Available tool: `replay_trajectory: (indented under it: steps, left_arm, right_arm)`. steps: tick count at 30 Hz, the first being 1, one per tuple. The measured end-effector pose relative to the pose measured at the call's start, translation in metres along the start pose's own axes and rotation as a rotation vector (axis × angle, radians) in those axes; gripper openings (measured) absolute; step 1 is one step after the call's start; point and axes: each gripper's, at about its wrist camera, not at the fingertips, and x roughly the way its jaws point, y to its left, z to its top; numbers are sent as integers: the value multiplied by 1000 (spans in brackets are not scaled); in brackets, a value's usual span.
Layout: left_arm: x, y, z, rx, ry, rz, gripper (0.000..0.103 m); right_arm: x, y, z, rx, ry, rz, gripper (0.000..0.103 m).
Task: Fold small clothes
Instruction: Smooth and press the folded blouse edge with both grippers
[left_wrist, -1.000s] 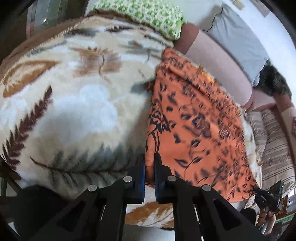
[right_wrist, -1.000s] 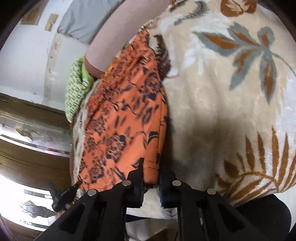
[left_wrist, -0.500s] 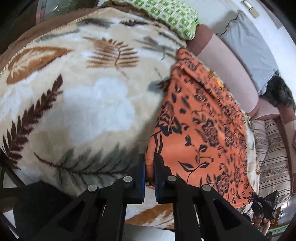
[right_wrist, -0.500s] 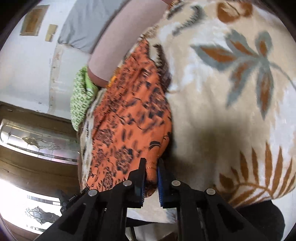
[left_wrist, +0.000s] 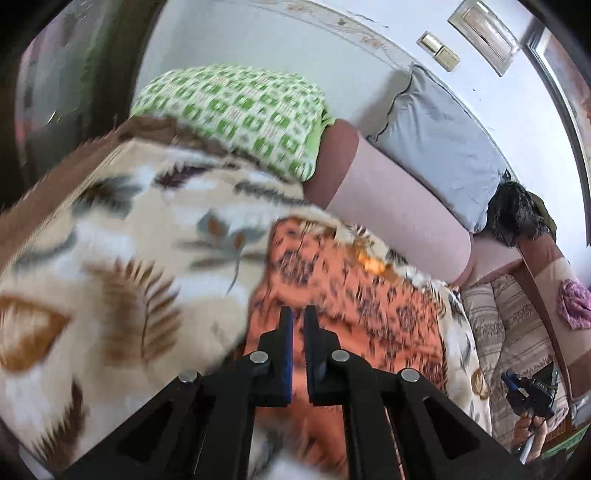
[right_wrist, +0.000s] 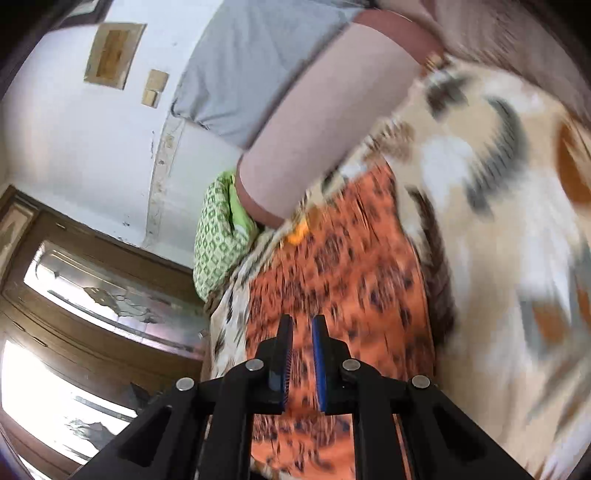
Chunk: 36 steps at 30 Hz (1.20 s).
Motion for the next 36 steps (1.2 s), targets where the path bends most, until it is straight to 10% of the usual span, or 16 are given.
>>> replay_trajectory:
  steps: [4, 5, 6, 18, 22, 24, 30, 33, 35, 36]
  left_arm:
    - [8, -12, -5, 69, -13, 6, 5]
    - [10, -11, -16, 74, -3, 8, 5]
    - [11, -8, -26, 73, 16, 10, 5]
    - [0, 64, -150, -78, 269, 152, 56]
    - [7, 65, -162, -98, 306, 114, 56]
    - [14, 66, -168, -106, 341, 140, 55]
    - [18, 60, -182, -89, 383, 136, 55]
    - [25, 61, -182, -77, 397, 137, 8]
    - [25, 62, -180, -86, 389, 120, 7]
    - [22, 60, -178, -74, 373, 115, 7]
  right_arm:
    - [21, -5, -14, -40, 120, -110, 33]
    - [21, -14, -28, -31, 161, -141, 69]
    - [19, -23, -46, -23, 191, -175, 82]
    - [-12, -77, -181, 134, 263, -207, 80]
    - [8, -74, -186, 145, 266, -188, 64]
    - [15, -67, -190, 125, 270, -184, 38]
    - [16, -77, -200, 173, 300, -181, 40]
    - [19, -82, -201, 182, 294, -177, 42]
    - [19, -84, -199, 199, 276, -149, 35]
    - [18, -83, -197, 191, 263, -149, 14]
